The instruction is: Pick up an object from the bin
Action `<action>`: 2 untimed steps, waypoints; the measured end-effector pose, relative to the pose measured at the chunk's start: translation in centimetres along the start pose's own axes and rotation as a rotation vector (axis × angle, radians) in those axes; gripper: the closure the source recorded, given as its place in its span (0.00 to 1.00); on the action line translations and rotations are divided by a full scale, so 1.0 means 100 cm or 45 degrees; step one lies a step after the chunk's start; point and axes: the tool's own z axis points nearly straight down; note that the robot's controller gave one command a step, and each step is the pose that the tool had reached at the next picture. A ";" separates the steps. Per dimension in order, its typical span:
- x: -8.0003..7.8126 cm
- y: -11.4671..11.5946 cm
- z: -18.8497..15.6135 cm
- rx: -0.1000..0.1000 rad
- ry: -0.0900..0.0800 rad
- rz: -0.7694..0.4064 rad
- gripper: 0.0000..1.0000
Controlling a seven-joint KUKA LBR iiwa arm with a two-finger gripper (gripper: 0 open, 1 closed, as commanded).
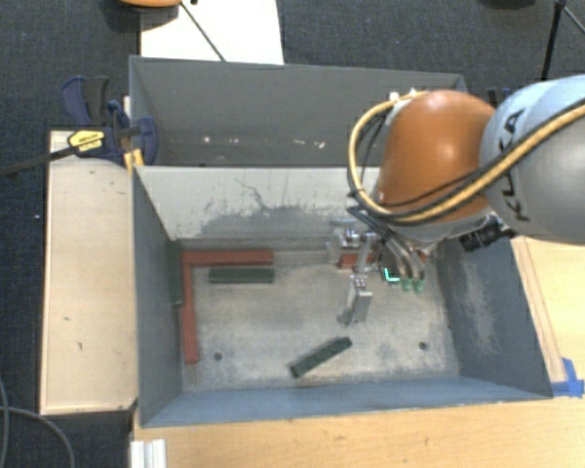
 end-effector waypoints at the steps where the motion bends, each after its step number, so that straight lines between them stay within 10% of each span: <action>1: -0.002 0.000 -0.004 0.000 -0.010 0.002 0.00; 2: 0.010 0.000 0.026 0.000 -0.015 -0.118 0.00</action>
Offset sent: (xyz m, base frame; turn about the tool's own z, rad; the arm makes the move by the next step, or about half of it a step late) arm -0.0507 -0.0007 -0.1170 -0.3757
